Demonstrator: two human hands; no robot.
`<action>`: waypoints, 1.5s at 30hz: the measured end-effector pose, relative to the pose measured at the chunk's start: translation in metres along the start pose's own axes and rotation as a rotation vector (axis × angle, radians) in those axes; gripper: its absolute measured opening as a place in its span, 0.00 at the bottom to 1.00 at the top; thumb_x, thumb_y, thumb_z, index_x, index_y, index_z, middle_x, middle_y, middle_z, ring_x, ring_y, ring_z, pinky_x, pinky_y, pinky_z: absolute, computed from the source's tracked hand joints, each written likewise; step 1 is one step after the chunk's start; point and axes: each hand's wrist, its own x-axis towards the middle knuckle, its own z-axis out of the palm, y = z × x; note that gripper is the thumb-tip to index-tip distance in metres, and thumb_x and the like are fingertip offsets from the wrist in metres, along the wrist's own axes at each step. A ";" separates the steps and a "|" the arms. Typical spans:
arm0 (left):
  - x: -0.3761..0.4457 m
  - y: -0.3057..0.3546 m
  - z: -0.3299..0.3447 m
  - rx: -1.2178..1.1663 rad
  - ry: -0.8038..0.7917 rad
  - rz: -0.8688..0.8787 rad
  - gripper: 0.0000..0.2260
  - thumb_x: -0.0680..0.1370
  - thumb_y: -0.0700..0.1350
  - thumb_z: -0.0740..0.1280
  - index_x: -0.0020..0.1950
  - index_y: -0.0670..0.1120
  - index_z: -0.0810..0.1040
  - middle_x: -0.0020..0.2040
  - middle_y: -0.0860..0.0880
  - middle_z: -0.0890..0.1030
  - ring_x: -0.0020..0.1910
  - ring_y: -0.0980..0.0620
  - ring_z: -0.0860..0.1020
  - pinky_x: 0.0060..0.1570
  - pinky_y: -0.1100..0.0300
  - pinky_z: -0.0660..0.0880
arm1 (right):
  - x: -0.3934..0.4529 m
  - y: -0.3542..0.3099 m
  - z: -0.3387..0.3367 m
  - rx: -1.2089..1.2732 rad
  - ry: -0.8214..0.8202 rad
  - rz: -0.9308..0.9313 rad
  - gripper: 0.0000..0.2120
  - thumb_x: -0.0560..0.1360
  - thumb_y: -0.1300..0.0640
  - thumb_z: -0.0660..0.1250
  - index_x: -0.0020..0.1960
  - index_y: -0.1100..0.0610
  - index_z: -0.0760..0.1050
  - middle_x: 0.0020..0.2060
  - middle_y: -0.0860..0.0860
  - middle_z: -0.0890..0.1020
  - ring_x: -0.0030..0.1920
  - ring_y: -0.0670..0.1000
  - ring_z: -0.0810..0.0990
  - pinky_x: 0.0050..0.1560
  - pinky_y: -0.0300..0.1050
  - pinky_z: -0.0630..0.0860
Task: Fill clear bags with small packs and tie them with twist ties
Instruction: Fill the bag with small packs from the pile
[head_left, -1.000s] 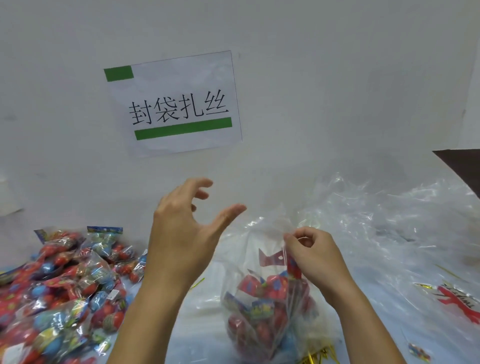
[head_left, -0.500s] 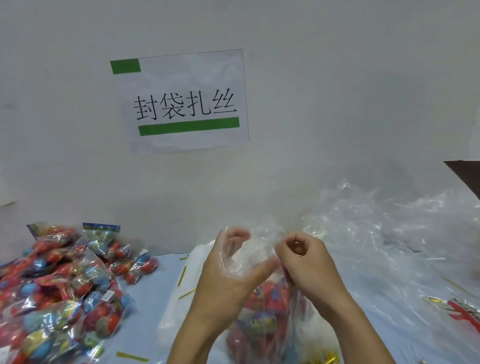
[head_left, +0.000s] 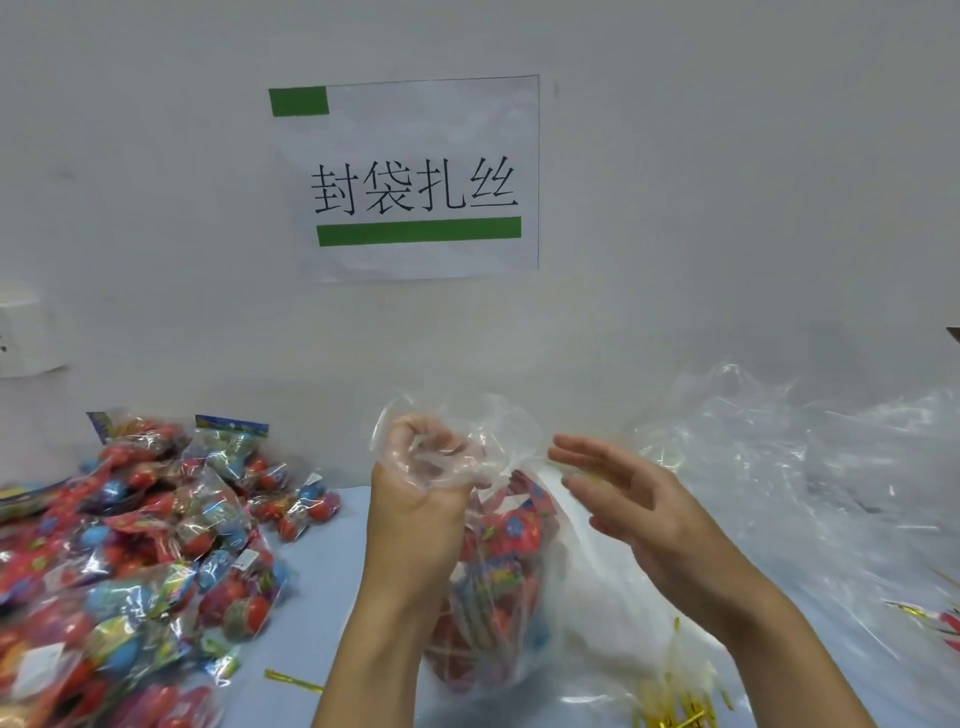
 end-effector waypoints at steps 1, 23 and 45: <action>0.000 0.001 0.001 -0.005 -0.029 0.009 0.16 0.70 0.29 0.72 0.43 0.50 0.75 0.38 0.55 0.82 0.33 0.54 0.80 0.29 0.58 0.76 | -0.001 -0.001 0.001 -0.057 -0.061 0.019 0.35 0.61 0.32 0.75 0.66 0.36 0.75 0.63 0.32 0.79 0.63 0.35 0.77 0.60 0.39 0.75; -0.011 0.022 0.029 0.539 -0.281 0.485 0.08 0.65 0.39 0.68 0.36 0.47 0.69 0.32 0.55 0.70 0.35 0.51 0.69 0.34 0.54 0.70 | 0.000 -0.014 0.036 -0.529 -0.159 0.016 0.15 0.54 0.38 0.63 0.27 0.49 0.69 0.21 0.43 0.67 0.26 0.44 0.63 0.36 0.42 0.60; -0.013 0.010 0.036 0.273 -0.099 0.119 0.23 0.65 0.50 0.80 0.50 0.58 0.68 0.50 0.52 0.74 0.50 0.48 0.77 0.49 0.54 0.78 | 0.004 -0.004 0.032 -0.350 -0.149 -0.003 0.13 0.72 0.46 0.66 0.43 0.57 0.78 0.30 0.46 0.77 0.30 0.43 0.71 0.32 0.35 0.69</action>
